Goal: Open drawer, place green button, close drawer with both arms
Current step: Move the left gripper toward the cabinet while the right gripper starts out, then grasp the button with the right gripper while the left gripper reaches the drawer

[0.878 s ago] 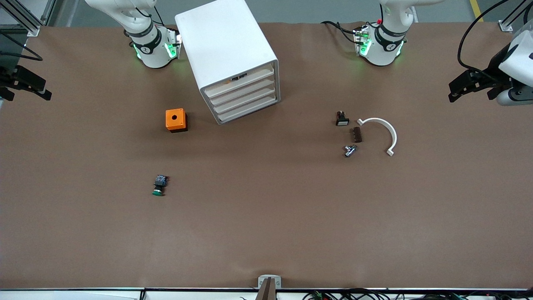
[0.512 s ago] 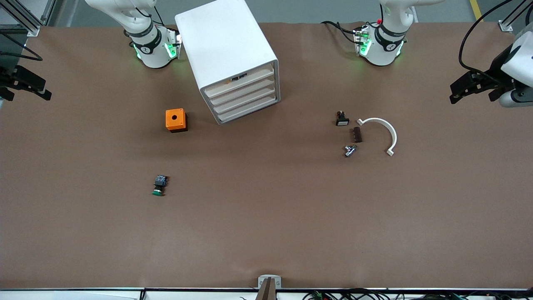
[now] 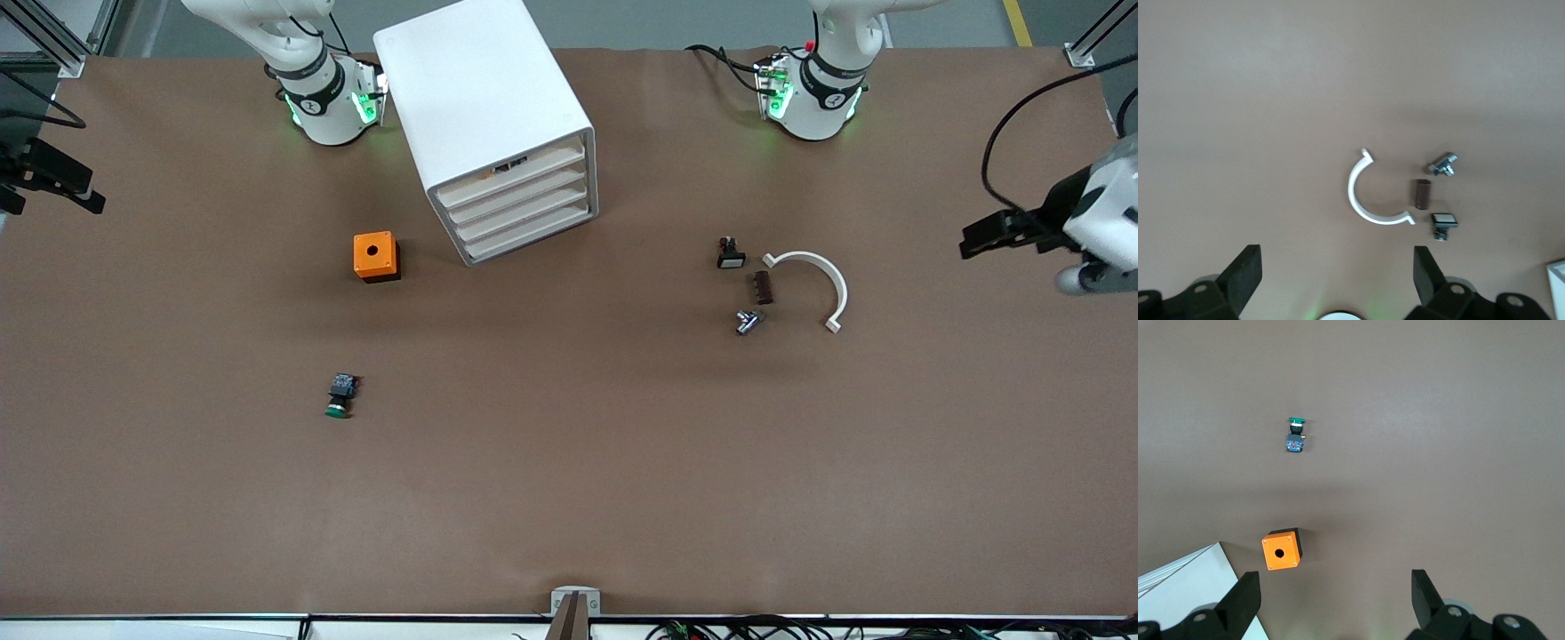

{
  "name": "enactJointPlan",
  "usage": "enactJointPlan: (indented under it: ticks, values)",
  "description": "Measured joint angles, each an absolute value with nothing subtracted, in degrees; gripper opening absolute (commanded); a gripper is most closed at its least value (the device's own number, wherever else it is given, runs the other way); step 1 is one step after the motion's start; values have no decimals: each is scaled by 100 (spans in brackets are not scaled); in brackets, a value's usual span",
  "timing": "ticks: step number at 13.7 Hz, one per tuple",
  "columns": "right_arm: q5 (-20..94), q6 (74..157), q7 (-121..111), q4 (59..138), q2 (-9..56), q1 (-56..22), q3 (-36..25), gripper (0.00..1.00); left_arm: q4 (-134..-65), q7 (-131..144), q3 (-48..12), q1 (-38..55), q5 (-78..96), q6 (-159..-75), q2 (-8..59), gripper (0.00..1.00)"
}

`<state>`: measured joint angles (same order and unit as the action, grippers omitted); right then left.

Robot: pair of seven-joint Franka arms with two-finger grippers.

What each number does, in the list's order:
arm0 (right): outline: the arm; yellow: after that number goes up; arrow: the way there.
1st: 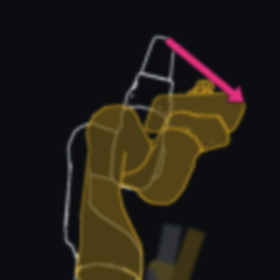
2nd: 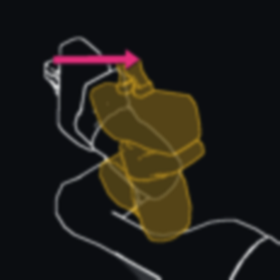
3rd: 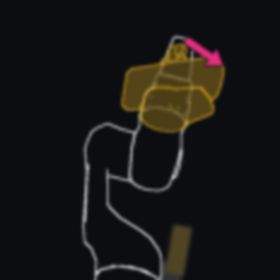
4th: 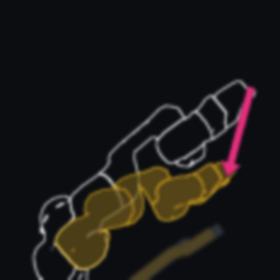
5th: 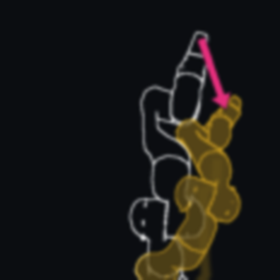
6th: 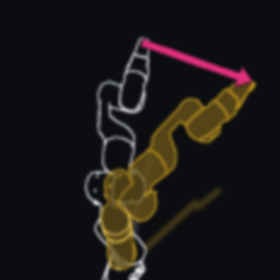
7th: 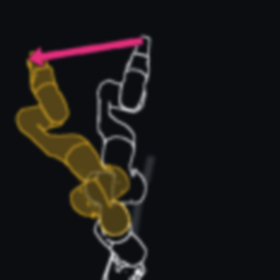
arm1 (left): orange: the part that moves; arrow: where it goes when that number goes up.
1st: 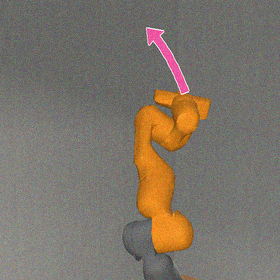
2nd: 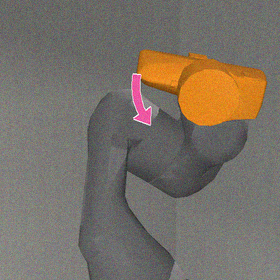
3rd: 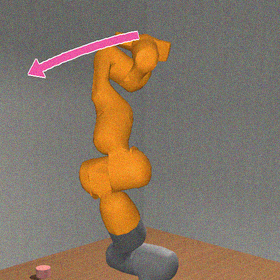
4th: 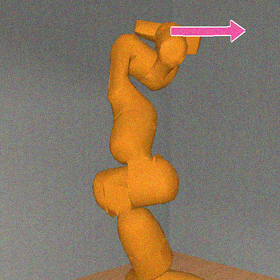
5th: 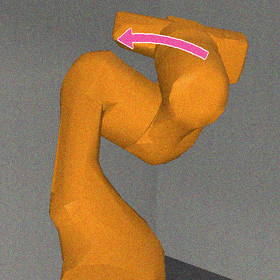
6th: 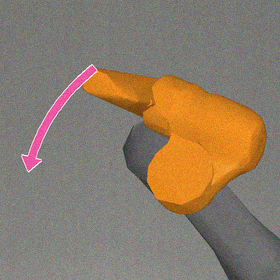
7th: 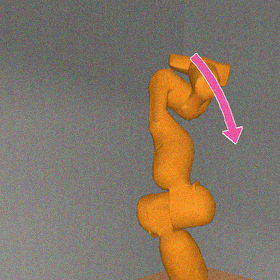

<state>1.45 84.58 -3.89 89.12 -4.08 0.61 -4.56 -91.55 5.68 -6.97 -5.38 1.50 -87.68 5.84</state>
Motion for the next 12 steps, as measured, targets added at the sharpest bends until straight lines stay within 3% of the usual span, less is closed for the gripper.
enactJointPlan:
  ticks: [5,9,12]
  values:
    - [119,8442,-389,8927,72,59,-426,100,-9153,1664,-742,-486,790,-9113,1588,100]
    - [75,9122,-393,8878,1076,61,-431,100,-9145,2774,-774,-237,1119,-9438,2149,100]
    - [199,9540,-123,9001,1330,52,-419,100,-9053,3985,-798,207,1280,-9747,2664,100]
